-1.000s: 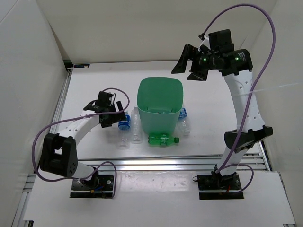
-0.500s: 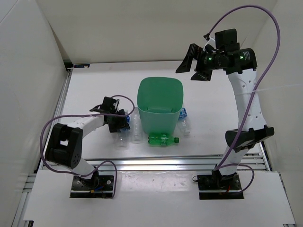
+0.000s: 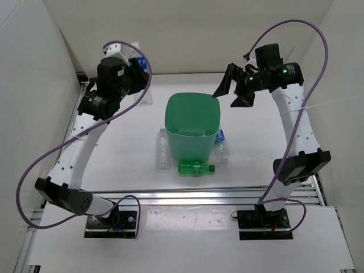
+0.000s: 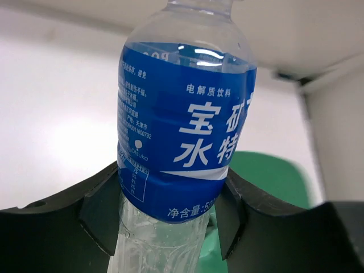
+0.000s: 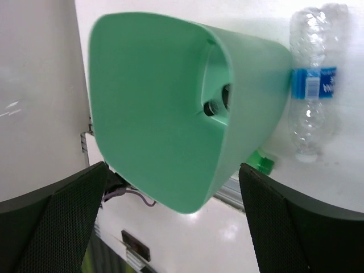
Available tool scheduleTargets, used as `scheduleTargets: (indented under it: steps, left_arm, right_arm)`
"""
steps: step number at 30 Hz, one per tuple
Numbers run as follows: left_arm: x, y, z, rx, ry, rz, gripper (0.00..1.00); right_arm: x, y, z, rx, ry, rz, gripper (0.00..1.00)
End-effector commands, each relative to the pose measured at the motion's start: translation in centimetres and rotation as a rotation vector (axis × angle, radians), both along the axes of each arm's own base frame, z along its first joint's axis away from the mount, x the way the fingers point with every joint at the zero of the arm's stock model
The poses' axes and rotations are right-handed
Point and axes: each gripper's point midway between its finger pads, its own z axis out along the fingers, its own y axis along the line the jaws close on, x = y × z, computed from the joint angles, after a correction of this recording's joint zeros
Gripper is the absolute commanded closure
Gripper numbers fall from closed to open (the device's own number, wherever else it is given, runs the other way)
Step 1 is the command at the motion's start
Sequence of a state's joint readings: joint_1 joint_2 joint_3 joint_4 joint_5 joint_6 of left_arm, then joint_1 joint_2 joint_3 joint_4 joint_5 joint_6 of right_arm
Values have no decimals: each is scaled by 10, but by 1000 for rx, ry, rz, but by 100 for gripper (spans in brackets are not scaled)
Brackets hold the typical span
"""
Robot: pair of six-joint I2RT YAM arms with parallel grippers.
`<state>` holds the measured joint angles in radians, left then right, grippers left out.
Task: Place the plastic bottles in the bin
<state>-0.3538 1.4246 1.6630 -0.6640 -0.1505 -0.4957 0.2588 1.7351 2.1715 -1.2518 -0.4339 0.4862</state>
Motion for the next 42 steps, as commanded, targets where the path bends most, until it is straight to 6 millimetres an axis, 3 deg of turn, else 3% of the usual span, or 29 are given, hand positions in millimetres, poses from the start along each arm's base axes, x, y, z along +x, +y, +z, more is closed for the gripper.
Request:
scheduleTargets:
  steps: [1, 5, 7, 10, 12, 14, 15, 19, 20, 21, 23, 24, 25, 27, 28, 30, 31, 34, 40, 42]
  left_arm:
    - [-18, -47, 34, 2, -63, -181, 43]
    - [-32, -120, 35, -28, -76, -390, 38]
    - [-45, -159, 17, 1, -46, -491, 34]
    - [-57, -185, -4, 53, -20, -560, 21]
    - [-57, -186, -8, 67, -16, -546, 9]
    - [-57, -172, 9, 70, -59, -488, 0]
    - [-56, -165, 15, 80, -78, -464, 0]
    - [-60, -127, 75, 80, -221, -329, 0]
    - [-57, -115, 84, 87, -245, -289, 0]
    - [-55, -101, 91, 97, -259, -221, 0]
    - [-58, -72, 104, 72, -283, -126, 0]
    - [-59, -59, 102, 68, -278, -79, 0]
    - [-58, -54, 80, 86, -236, -69, 0]
    - [-69, -34, 68, 60, -196, -28, 0]
    - [-70, -29, 41, 82, -140, -17, 0]
    - [-83, -17, 19, 63, -61, -2, 0]
    - [-87, -16, -1, 76, -11, -6, 0]
    - [-99, -4, -33, 84, 90, 15, 0]
    - [-114, 3, -82, 52, 231, 28, 0]
    - [-117, 2, -85, 48, 238, 16, 0]
  right_arm:
    - [7, -16, 2, 33, -9, -51, 1]
    - [14, -32, -10, 46, 24, -110, 1]
    - [19, -45, -23, 27, 61, -162, 1]
    - [21, -56, -31, 18, 81, -203, 1]
    - [22, -66, -50, -21, 122, -239, 1]
    - [16, -68, -70, -45, 177, -238, 1]
    - [8, -65, -93, -59, 241, -228, 1]
    - [-9, -54, -145, -128, 331, -167, 1]
    - [-5, -52, -154, -143, 316, -153, 1]
    - [-7, -48, -159, -151, 310, -127, 1]
    - [-9, -45, -188, -180, 354, -106, 1]
    - [-11, -45, -198, -203, 359, -91, 1]
    - [-11, -45, -207, -209, 364, -83, 1]
    - [-12, -45, -229, -230, 365, -72, 1]
    - [-12, -47, -242, -246, 371, -63, 1]
    - [-8, -46, -261, -252, 377, -53, 1]
    - [-9, -47, -269, -258, 383, -42, 1]
    - [-3, -47, -286, -274, 408, -44, 1]
    - [14, -46, -305, -294, 420, -29, 1]
    - [16, -46, -312, -297, 435, -28, 5]
